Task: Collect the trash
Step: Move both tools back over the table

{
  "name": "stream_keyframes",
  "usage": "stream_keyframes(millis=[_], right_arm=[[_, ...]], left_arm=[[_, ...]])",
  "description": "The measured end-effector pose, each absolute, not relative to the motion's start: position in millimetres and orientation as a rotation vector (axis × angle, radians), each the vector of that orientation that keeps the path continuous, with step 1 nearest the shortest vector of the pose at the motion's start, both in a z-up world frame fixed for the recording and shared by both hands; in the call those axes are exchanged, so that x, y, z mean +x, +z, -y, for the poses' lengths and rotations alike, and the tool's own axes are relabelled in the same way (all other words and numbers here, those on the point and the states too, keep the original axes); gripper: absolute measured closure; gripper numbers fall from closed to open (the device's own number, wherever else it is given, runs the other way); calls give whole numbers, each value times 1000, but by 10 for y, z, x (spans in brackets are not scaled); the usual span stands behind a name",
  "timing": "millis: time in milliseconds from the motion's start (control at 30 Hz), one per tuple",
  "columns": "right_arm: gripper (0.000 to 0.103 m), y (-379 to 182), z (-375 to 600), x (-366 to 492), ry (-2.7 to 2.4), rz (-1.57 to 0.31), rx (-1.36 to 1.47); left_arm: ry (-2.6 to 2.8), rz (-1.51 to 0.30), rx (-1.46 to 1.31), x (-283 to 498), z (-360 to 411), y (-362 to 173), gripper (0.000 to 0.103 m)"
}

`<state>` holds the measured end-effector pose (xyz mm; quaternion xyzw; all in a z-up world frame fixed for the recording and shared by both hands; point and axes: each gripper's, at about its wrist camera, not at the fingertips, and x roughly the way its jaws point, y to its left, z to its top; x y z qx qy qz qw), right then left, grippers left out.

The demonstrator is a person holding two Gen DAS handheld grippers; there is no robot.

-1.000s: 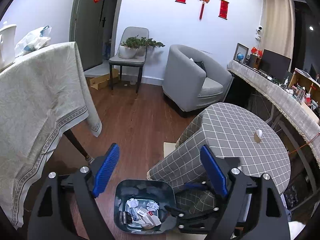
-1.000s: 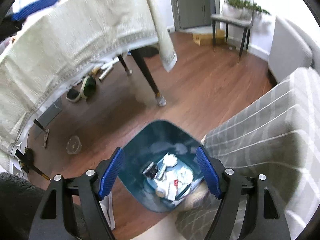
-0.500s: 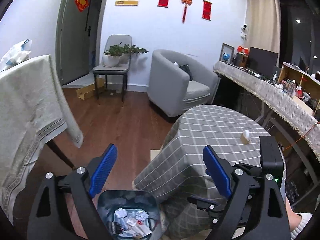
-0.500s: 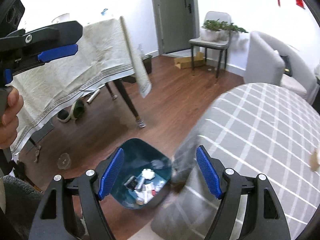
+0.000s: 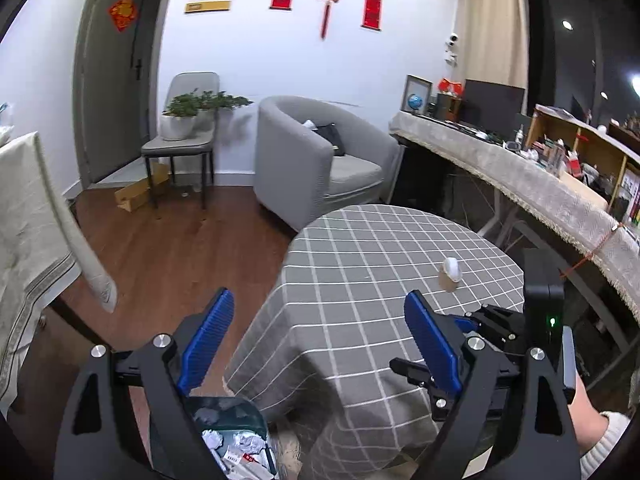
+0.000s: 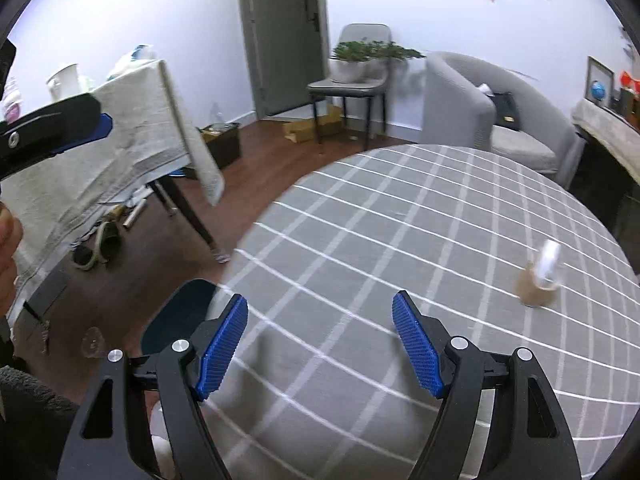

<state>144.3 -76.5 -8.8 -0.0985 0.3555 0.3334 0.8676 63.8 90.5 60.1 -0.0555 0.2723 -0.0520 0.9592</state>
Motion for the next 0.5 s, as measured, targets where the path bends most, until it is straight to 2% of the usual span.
stream_keyframes(millis=[500], right_arm=[[29, 39, 1393, 1839, 571, -721, -251]], left_arm=[[-209, -588, -52, 1249, -397, 416, 21]])
